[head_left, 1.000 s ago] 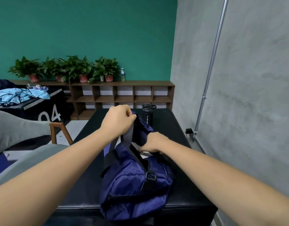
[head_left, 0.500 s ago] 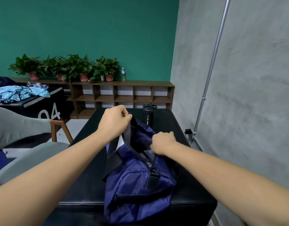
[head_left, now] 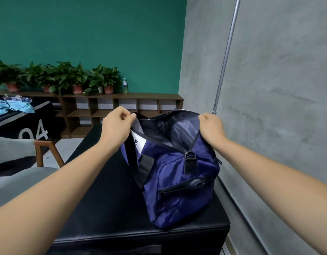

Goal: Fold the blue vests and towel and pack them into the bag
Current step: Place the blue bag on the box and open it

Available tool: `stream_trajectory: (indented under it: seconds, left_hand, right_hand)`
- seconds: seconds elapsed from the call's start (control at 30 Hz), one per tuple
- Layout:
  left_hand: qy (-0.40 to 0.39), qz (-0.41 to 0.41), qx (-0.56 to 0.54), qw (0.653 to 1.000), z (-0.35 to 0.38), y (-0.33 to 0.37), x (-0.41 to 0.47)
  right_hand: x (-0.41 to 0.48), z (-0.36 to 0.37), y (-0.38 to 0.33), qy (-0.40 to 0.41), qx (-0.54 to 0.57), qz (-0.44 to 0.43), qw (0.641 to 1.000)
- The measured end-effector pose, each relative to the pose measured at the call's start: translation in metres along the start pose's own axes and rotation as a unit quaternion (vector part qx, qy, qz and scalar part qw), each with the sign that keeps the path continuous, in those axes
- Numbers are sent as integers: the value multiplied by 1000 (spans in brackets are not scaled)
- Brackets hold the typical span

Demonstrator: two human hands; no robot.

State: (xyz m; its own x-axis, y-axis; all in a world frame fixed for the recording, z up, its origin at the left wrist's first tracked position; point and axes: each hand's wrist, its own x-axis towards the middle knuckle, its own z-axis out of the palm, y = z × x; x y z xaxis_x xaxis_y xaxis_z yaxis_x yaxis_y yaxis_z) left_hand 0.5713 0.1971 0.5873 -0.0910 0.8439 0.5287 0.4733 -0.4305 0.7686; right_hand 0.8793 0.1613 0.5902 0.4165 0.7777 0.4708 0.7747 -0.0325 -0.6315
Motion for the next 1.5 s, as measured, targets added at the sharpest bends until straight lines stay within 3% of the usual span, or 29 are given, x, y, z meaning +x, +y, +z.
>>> stream_trajectory:
  seconds: [0.1, 0.37, 0.57, 0.73, 0.83, 0.93, 1.2, 1.37, 1.5]
  left_hand:
    - [-15, -2, -1, 1000, 9, -11, -10]
    - [-108, -95, 41, 989, 46, -82, -50]
    - [-159, -142, 87, 973, 58, -92, -52]
    - [-270, -315, 79, 907, 76, -107, -53]
    - [-312, -379, 42, 870, 82, -111, -60]
    - [-322, -403, 13, 857, 87, -107, -63]
    - [-272, -358, -206, 869, 104, -44, -27]
    - [-260, -342, -365, 826, 106, -5, -2]
    - [-242, -363, -444, 783, 107, -17, -7]
  right_hand:
    - [-16, -8, 16, 19, 5, 5, 1000]
    - [-63, -5, 80, -58, -37, 30, 997]
    - [-62, -10, 95, -125, -50, 83, 987]
    - [-59, -5, 93, -208, -70, 112, 969]
    - [-55, 2, 95, -229, -56, 117, 965]
    - [-48, 4, 96, -199, -28, 107, 974]
    - [-13, -23, 78, -79, -18, 48, 996]
    - [5, -44, 67, -19, 38, 49, 998]
    - [14, -56, 72, 17, 82, 77, 993]
